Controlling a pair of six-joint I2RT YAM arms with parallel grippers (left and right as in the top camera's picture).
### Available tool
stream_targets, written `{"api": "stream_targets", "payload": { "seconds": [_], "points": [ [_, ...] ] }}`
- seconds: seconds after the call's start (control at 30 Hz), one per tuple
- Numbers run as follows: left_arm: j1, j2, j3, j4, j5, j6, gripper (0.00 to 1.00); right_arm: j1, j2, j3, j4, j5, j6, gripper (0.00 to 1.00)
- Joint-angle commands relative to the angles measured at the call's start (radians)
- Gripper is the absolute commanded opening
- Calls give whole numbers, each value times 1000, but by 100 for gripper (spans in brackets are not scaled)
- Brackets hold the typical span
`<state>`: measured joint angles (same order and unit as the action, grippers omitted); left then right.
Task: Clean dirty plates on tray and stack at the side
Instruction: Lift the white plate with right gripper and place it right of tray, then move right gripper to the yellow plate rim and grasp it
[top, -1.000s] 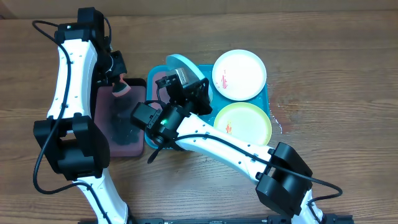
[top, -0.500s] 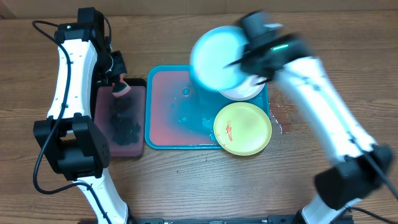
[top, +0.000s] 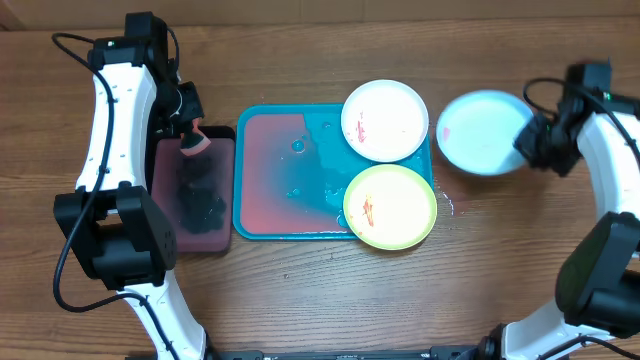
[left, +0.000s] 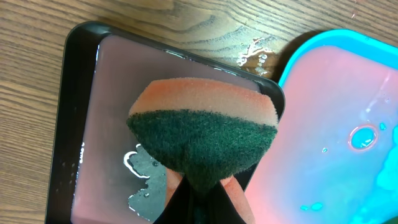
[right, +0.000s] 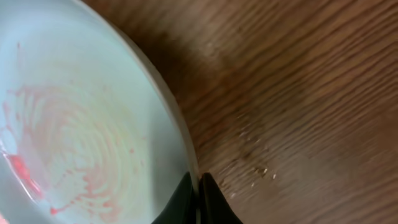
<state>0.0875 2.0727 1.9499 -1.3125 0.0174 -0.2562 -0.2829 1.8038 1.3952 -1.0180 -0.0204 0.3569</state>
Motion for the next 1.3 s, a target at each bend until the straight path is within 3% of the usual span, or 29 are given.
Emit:
{"api": "stream_targets", "payload": {
  "seconds": [0.0,0.2,0.23,0.27,0.33,0.6,0.77,1.0,1.27],
  "points": [
    [0,-5,-2,0,-10,-9,4,-23,-7,-110,91,-27,-90,4],
    [-4,-5,-2,4,-10,-2,5,-26,-6,-242,251,-27,-97,6],
    [-5,-5,-2,4,-10,-1,4,-26,-6,-249,257,-27,-95,31],
    [-5,-5,-2,3,-10,2,4,-26,-6,-249,255,-28,-95,43],
    [-6,-5,-2,4,-10,21,4,-27,-10,-235,236,-64,-95,52],
    [-15,-63,-1,-24,3,61,4,14,-94,-59,-23,-343,-155,53],
    [-15,-127,-1,-79,2,124,4,134,-102,-78,-126,-351,-235,53],
    [-15,-127,-2,-115,2,156,4,315,-92,-217,-52,-200,-223,48],
    [-15,-127,-2,-106,2,156,4,368,-91,-332,50,-137,-200,44]
  ]
}}
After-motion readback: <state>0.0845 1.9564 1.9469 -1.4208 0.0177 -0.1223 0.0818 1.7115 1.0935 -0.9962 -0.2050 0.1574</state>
